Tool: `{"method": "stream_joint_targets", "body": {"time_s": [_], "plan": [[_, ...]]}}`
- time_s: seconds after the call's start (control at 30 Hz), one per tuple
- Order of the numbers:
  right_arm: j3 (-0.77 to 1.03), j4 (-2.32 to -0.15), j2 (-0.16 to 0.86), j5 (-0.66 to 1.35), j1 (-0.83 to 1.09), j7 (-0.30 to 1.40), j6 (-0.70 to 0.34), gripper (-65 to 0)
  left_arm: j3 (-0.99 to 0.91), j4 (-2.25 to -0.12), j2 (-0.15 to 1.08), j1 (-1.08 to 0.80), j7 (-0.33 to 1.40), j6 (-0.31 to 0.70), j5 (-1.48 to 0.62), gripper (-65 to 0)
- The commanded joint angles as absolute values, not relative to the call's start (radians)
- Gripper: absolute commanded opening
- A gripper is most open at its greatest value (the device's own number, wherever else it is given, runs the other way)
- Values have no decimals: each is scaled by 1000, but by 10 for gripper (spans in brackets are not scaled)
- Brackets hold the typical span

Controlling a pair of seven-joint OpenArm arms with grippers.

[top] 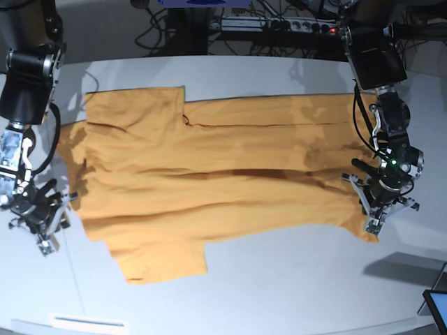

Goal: Fold the T-shirt properly
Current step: 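Lift the side edges with both grippers and fold them inward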

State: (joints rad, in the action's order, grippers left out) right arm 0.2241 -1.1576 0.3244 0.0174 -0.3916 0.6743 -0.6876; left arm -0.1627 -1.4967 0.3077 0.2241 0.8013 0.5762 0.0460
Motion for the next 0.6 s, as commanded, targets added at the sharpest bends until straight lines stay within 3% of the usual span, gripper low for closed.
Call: {"method": "stream_joint_targets", "body": {"time_s": [0.0, 0.57], "plan": [[225, -1171, 331, 27, -424, 659, -698, -473, -160, -1515, 320, 249, 783, 568, 41, -650], [223, -1000, 328, 93, -532, 699, -698, -460, -160, -1512, 320, 249, 783, 568, 41, -650]]}}
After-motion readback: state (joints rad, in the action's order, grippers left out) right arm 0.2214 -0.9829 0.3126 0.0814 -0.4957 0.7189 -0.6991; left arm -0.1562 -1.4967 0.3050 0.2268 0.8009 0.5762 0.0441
